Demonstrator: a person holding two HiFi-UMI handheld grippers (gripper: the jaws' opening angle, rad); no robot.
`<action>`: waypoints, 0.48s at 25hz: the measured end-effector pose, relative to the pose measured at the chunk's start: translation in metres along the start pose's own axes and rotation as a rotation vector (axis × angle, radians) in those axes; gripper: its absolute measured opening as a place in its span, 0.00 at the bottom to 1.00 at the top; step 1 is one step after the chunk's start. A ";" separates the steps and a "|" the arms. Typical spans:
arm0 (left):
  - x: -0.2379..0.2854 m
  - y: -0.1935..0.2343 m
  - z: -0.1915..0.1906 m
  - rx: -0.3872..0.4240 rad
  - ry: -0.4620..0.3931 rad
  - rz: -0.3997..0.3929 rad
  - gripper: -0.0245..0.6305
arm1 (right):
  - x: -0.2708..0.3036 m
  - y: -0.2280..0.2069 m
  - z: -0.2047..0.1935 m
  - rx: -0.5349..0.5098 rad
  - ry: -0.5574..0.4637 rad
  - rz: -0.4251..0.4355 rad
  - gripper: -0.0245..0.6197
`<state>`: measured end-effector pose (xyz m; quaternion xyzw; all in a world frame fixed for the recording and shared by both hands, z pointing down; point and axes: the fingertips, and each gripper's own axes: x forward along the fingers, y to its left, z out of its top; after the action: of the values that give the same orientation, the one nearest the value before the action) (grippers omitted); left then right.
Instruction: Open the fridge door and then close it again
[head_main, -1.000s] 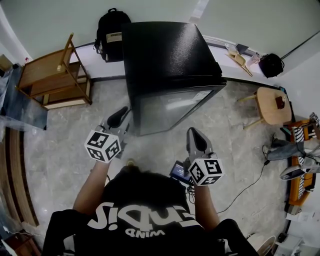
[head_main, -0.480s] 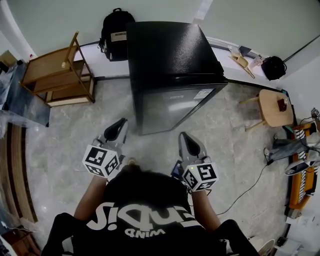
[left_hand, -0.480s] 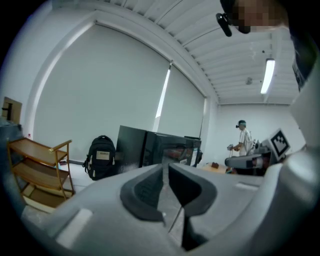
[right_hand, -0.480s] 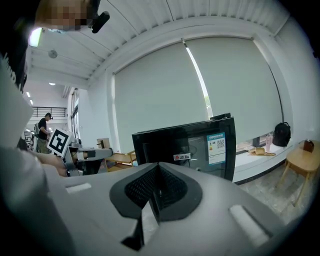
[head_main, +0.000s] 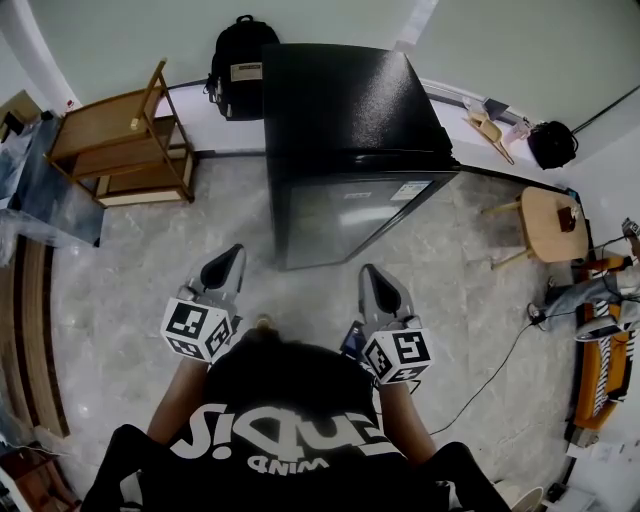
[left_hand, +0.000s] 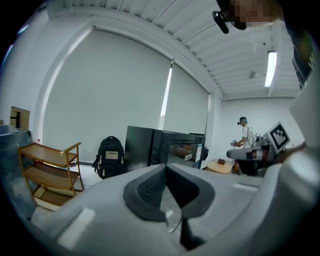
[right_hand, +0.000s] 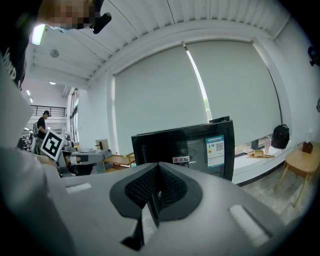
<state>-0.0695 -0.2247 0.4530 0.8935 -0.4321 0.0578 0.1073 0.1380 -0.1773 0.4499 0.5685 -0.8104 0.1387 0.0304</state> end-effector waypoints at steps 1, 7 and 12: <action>-0.001 0.000 0.000 0.000 -0.002 0.003 0.04 | 0.001 0.000 0.000 0.001 -0.004 -0.002 0.03; 0.001 -0.005 -0.001 -0.006 -0.005 0.000 0.04 | 0.001 -0.001 0.001 0.003 -0.009 -0.006 0.03; -0.001 -0.005 -0.002 -0.012 -0.006 0.001 0.04 | 0.000 0.001 -0.001 0.001 -0.003 -0.003 0.03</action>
<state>-0.0660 -0.2207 0.4540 0.8928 -0.4333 0.0528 0.1114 0.1364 -0.1769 0.4512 0.5700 -0.8094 0.1380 0.0293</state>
